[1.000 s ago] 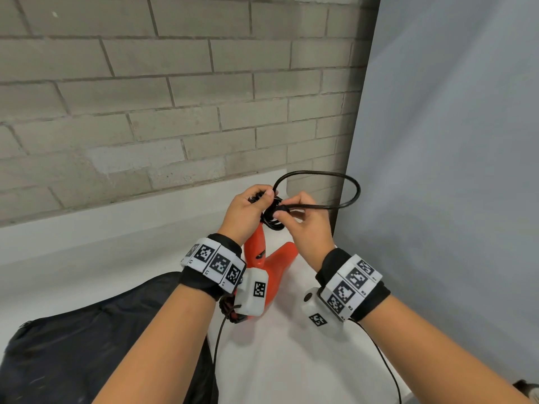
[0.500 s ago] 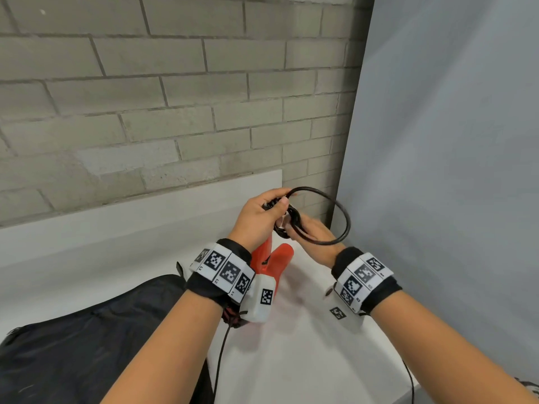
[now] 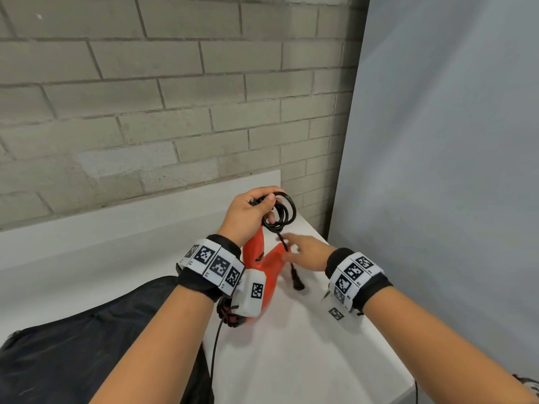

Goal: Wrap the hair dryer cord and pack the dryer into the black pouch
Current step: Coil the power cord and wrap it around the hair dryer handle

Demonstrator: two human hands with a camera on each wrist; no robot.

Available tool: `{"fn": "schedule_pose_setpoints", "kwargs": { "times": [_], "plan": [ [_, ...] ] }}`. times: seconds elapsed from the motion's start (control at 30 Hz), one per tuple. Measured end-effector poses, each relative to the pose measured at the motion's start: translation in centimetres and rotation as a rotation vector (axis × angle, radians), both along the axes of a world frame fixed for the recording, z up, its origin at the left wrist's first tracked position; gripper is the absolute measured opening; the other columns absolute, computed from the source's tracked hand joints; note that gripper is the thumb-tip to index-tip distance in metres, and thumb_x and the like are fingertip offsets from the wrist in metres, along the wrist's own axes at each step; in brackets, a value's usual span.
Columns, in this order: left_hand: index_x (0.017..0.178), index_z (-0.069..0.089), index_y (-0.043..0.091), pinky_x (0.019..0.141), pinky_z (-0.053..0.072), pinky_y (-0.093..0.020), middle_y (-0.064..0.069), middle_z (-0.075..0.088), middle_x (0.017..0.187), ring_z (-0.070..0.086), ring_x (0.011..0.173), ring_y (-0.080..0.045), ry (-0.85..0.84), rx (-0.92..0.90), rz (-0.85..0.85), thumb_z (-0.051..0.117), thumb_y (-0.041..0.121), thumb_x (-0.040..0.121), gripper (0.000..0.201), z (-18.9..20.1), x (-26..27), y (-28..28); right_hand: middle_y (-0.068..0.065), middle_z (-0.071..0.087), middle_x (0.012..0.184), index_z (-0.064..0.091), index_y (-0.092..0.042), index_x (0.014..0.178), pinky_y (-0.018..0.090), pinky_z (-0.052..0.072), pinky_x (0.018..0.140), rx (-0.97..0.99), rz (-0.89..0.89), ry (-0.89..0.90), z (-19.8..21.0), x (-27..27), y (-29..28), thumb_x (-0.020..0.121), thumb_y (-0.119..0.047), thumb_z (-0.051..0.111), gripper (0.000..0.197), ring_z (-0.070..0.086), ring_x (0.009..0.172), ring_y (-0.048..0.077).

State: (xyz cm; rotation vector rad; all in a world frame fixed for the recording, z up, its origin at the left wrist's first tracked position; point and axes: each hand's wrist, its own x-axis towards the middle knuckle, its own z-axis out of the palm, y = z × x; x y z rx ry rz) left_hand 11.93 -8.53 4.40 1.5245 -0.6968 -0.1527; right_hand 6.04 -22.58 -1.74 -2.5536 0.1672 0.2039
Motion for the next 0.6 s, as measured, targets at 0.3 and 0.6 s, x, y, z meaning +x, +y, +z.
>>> {"fn": "schedule_pose_setpoints", "kwargs": {
  "times": [0.3, 0.6],
  "plan": [
    [0.085, 0.065, 0.023, 0.051, 0.041, -0.012, -0.01, 0.056, 0.074, 0.045, 0.043, -0.003, -0.009, -0.006, -0.055, 0.049, 0.005, 0.09, 0.025, 0.0, -0.2, 0.3, 0.005, 0.07, 0.093, 0.068, -0.014, 0.096, 0.037, 0.047, 0.088, 0.187, -0.165, -0.392, 0.4, 1.5, 0.8, 0.089, -0.021, 0.053, 0.018, 0.061, 0.089, 0.021],
    [0.072, 0.063, 0.018, 0.05, 0.039, -0.011, 0.015, 0.056, 0.047, 0.045, 0.043, -0.002, -0.047, 0.061, -0.05, 0.053, 0.005, 0.087, 0.022, 0.1, -0.3, 0.7, 0.001, 0.065, 0.115, 0.056, -0.023, 0.113, 0.039, 0.038, 0.1, -0.143, -0.2, -0.115, -1.3, 1.0, -1.5, 0.091, -0.021, 0.044, 0.025, 0.056, 0.11, 0.022]
  ]
}}
